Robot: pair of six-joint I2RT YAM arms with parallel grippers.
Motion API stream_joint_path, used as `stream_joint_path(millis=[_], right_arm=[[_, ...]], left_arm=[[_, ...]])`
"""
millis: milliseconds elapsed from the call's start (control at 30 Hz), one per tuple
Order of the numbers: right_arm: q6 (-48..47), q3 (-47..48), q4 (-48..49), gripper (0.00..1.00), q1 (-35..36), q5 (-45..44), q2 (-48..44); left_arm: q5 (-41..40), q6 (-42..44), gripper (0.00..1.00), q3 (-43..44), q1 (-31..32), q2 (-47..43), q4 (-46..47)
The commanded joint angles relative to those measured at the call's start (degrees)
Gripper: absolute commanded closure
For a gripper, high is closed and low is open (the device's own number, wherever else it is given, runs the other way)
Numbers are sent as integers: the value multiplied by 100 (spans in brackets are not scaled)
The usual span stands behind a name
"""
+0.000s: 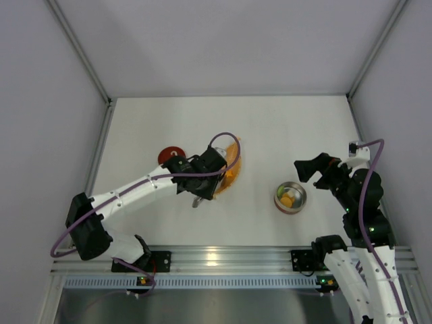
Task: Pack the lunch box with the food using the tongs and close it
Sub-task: Pick up the fake food from the plate.
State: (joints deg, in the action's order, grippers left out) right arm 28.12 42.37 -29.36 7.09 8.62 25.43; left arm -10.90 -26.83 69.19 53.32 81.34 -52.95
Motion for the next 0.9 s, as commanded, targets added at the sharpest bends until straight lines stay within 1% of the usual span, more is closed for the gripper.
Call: stream_joint_path(millis=[0,233,433,533,867], right_arm=[[-35,26,194,0,-59,-45,23],[-8,17,194,0,-68,-45,6],[1,26,194,1,-68,-19,15],[1,43,185,1,-68,-27,6],[-78,219,-78,0,-68,-194,-82]], left_arm=[[-193,64,76,515,-15,-171,-22],[-317,125,77,1061,-15,-127,-154],[8,125,79,1500,64,118,117],[9,134,79,1887,284,443,153],[0,169,78,3205,1320,1691,302]])
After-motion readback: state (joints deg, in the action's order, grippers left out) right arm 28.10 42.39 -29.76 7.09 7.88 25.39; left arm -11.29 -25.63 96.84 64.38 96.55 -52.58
